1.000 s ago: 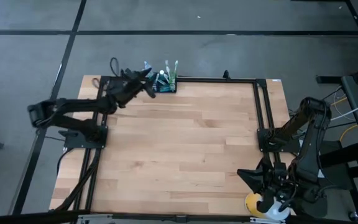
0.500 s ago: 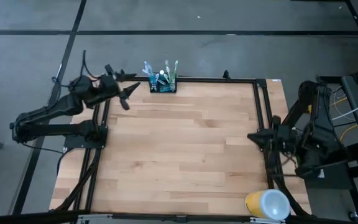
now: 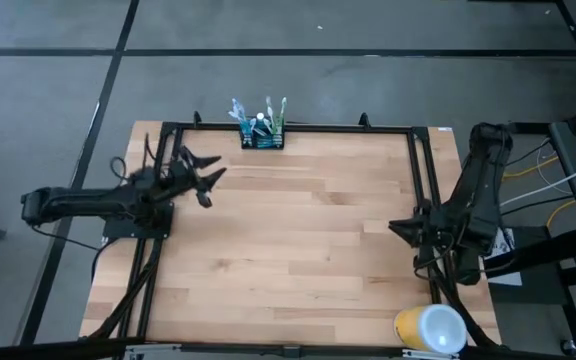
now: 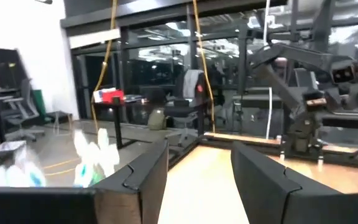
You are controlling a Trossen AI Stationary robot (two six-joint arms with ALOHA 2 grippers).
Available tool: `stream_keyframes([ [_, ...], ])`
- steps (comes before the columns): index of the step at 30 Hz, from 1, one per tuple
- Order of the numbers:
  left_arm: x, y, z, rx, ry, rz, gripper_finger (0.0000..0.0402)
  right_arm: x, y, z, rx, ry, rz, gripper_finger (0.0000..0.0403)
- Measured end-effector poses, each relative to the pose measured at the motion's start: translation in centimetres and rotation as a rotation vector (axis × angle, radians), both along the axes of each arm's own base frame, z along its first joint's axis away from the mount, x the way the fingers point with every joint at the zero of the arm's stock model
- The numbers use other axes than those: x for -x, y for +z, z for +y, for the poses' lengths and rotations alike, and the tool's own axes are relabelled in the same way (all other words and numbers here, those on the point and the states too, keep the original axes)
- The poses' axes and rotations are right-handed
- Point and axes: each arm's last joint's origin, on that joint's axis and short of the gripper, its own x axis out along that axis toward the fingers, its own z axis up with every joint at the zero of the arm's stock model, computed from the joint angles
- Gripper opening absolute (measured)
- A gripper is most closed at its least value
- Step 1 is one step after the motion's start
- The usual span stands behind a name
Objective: Pick & Place toothbrushing station
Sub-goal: Return to Home Position
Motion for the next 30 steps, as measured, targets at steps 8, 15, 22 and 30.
stream_keyframes([
  [8,-0.1,-3.5,-0.8,-0.016,0.077,0.079,0.0171,0.2,-6.3,-0.6,-0.109,0.009,0.0,0.0059],
  [15,-0.3,-4.3,-1.2,0.188,0.043,0.042,0.0171,0.2,-7.5,-0.5,-0.185,0.035,0.037,0.0059],
  [22,-0.3,-4.3,-1.3,0.215,0.022,0.03,0.0171,0.3,-8.2,-0.7,-0.16,0.077,0.126,0.0059],
  [30,-0.3,-4.4,-1.3,0.215,0.022,0.038,0.0171,0.2,-9.9,-0.2,-0.15,0.181,0.155,0.0059],
])
